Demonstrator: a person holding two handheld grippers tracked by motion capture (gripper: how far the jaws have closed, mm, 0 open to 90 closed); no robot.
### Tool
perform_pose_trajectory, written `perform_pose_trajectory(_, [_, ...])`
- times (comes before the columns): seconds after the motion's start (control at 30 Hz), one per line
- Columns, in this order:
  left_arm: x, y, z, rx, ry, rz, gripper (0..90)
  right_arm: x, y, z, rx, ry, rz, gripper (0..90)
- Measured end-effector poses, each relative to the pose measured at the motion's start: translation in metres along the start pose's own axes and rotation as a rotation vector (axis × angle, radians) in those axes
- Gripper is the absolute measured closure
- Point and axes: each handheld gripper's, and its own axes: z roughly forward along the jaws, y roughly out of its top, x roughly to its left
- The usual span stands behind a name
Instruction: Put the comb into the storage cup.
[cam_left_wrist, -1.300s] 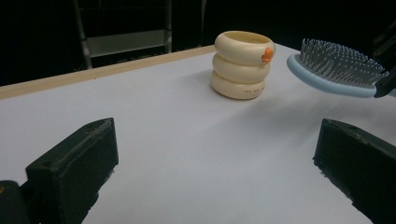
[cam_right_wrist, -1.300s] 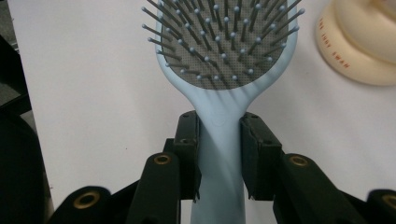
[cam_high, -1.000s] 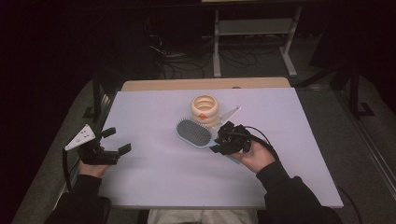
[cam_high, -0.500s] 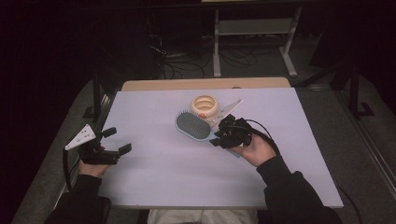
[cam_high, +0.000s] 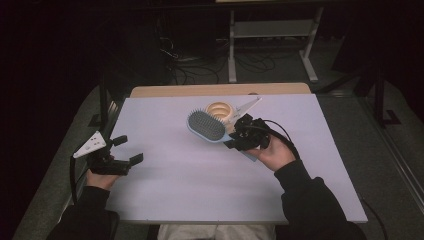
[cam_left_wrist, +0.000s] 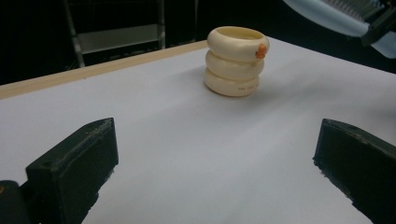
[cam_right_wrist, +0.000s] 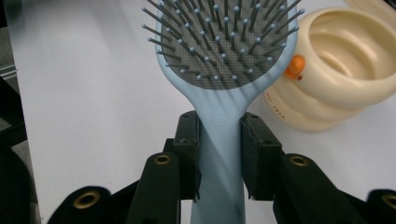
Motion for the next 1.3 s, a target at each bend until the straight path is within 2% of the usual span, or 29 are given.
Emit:
perform_pose_trajectory(0.27, [-0.003, 0.009, 0.006, 0.019, -0.016, 0.016, 0.0, -0.004, 0.012, -0.012, -0.032, -0.02, -0.007, 68.7])
perform_pose_trajectory(0.5, [-0.003, 0.023, 0.01, -0.003, -0.033, 0.013, 0.0, -0.005, 0.016, -0.014, -0.05, -0.032, -0.011, 68.7])
perform_pose_trajectory(1.07, [-0.016, 0.063, 0.035, -0.015, -0.092, 0.052, 0.0, -0.01, 0.021, -0.021, -0.09, -0.065, -0.012, 68.7])
perform_pose_trajectory(1.3, [-0.02, 0.079, 0.042, -0.036, -0.111, 0.057, 0.0, -0.01, 0.026, -0.021, -0.101, -0.074, -0.014, 68.7])
